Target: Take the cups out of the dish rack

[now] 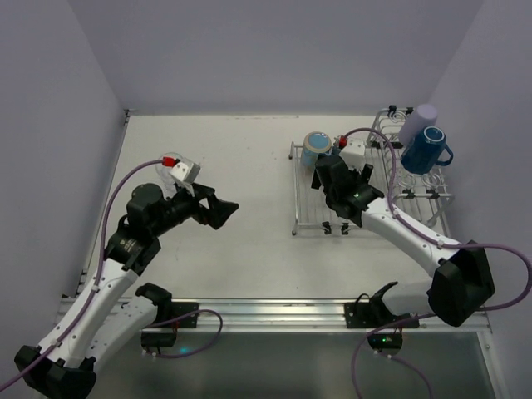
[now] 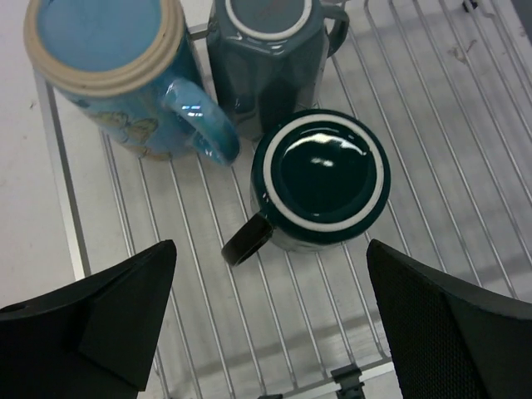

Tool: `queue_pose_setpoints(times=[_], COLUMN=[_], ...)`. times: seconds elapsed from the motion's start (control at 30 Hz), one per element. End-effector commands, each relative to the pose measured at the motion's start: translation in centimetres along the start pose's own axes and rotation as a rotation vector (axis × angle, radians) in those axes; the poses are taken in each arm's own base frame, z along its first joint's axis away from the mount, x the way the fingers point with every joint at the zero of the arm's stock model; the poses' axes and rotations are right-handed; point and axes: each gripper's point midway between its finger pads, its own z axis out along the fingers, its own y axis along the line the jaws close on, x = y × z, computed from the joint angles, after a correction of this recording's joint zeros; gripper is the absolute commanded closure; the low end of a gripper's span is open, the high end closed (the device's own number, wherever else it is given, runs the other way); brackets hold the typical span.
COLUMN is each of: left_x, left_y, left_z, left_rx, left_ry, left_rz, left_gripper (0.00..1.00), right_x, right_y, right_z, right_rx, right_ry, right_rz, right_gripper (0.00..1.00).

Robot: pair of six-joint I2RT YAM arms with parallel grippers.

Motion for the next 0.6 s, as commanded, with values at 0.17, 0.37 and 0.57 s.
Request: queue_pose_setpoints(times=[0.17,0.37,0.57], left_x=[-2.0,-1.6,-1.3], left_y=[-3.5,-4.5,-4.4], left_z=[-1.3,-1.3,-1.2], left_rx=[0.074,0.104,0.096], left_ry=[-0.083,-0.068,-0.059], left_rz=[0.092,0.101,0.111], left_gripper=[0.0,0.0,0.0], right_x=[-2.4,-1.6,-1.2], right_y=[-2.7,-2.5,-1.9], right_z=[3.3,5.3,6.7], right_rx=[0.241,0.256,0.211], right_ry=[-0.06,-0.014,0.028], right_rz=[0.108,0.121,0.136], right_gripper=[0.01,0.01,0.01])
